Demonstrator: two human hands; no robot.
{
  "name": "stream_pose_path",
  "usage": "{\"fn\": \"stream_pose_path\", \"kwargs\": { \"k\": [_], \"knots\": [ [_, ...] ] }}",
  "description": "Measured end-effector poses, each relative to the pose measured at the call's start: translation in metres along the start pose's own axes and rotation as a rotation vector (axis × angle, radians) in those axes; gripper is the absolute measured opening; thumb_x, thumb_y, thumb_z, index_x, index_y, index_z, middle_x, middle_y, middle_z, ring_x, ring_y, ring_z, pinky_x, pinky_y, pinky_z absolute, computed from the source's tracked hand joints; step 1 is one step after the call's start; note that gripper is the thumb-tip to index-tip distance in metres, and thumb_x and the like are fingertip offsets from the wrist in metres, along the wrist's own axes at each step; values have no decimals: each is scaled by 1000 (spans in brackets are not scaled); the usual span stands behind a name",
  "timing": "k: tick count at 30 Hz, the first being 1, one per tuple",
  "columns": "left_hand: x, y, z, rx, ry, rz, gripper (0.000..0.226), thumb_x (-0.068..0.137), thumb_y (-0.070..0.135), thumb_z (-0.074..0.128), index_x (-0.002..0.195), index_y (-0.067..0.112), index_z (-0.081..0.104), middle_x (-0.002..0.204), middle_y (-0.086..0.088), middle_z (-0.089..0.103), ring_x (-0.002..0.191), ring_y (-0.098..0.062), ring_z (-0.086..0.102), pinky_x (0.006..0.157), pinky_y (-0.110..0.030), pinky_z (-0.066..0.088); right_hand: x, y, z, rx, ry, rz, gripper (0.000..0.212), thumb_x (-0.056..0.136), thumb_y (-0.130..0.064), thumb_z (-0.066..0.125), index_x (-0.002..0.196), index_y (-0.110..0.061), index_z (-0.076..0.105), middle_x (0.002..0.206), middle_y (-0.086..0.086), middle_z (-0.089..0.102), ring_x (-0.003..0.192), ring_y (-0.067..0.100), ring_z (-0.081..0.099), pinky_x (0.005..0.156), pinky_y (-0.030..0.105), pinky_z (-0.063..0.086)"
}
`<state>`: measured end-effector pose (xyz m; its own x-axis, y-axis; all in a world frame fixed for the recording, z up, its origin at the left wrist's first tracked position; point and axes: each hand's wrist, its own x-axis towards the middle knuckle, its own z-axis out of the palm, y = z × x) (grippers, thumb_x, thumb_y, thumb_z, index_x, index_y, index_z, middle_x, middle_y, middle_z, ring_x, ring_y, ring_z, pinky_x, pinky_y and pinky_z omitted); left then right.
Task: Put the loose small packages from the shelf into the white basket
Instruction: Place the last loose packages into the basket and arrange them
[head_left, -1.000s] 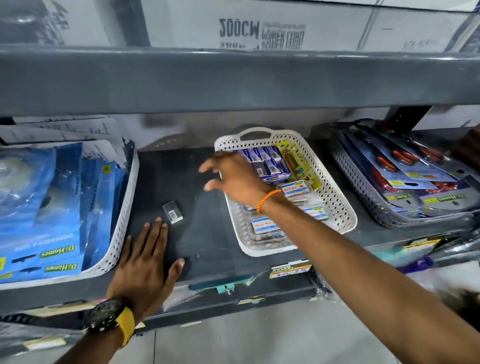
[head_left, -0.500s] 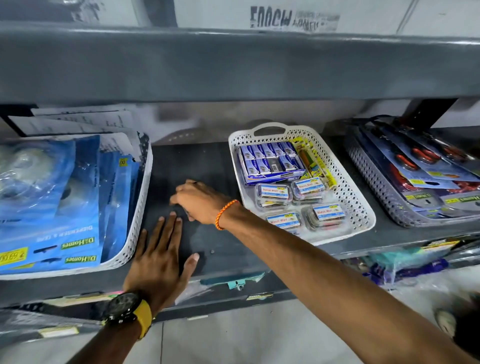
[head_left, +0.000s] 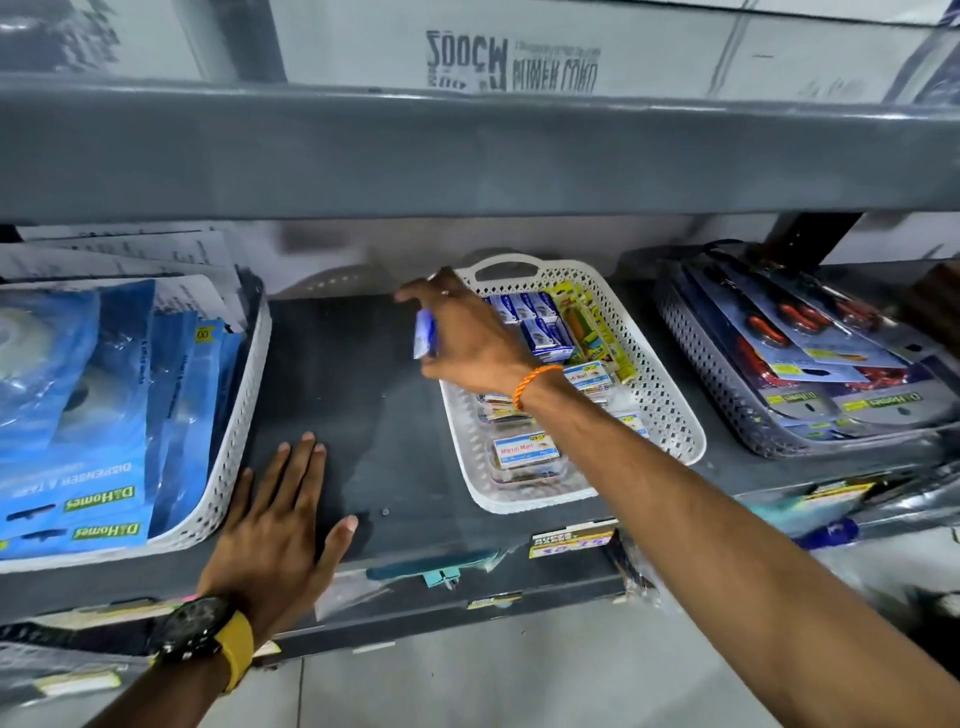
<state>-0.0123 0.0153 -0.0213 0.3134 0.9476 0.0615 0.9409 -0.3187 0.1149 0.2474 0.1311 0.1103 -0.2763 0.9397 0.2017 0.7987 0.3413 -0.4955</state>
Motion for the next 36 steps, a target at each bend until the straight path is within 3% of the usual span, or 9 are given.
{"fn": "stream_pose_path", "kwargs": {
  "k": [3,6,9,11,15,20,30,33,36],
  "knots": [
    [-2,0,1,5,4,2,83,95,62,23,160,10,19,170,-3,14,157,-24,12,125,-52,15,-12,37,-27,42,69,96,74,62,0,78,130,-17,53,124,8,48,97,20,62,85,27,52],
    [-1,0,1,4,-6,-5,84,95,63,24,160,10,20,170,-4,15,156,-25,13,125,-53,16,-23,80,-53,44,139,182,59,57,1,83,108,-19,62,107,-7,58,92,10,64,81,12,47],
    [0,0,2,-1,-19,-4,84,95,63,23,160,11,16,170,-3,13,157,-23,10,125,-53,15,-31,115,-68,33,165,359,68,57,1,85,118,-17,59,112,-1,64,99,21,68,84,29,56],
    [1,-2,3,4,-30,-8,84,95,65,20,161,12,12,171,-2,9,157,-22,6,126,-52,13,-32,128,-72,3,126,406,77,57,2,87,124,-19,55,115,-1,67,101,19,68,86,31,58],
    [1,-3,2,1,-40,-10,85,95,67,13,161,14,7,171,0,4,157,-20,1,126,-49,9,-29,133,-70,-61,82,415,85,60,7,86,131,-21,49,118,1,71,101,21,69,86,24,54],
    [2,-1,0,-21,-42,-13,86,94,69,10,161,13,6,170,0,3,157,-20,1,127,-49,8,-26,135,-63,3,-5,471,75,65,8,84,131,-16,58,133,7,63,112,27,66,101,42,54],
    [1,-1,-1,-34,-41,-15,84,96,66,19,161,13,11,171,0,7,157,-21,5,126,-53,13,-28,135,-60,149,-34,498,76,73,15,75,139,-14,52,125,10,65,106,29,67,93,47,57],
    [1,-1,-2,-26,-38,-16,84,96,66,19,161,13,13,171,-1,8,157,-22,7,126,-53,14,-29,137,-61,108,-45,474,59,81,11,70,133,-13,57,121,12,66,108,30,66,95,45,56],
    [0,0,-3,-7,-45,-17,84,95,65,18,161,13,11,171,-1,7,157,-22,6,126,-53,16,-31,136,-60,-191,-28,358,39,90,-3,60,128,-13,62,121,14,65,111,32,62,98,41,50]
  ]
}}
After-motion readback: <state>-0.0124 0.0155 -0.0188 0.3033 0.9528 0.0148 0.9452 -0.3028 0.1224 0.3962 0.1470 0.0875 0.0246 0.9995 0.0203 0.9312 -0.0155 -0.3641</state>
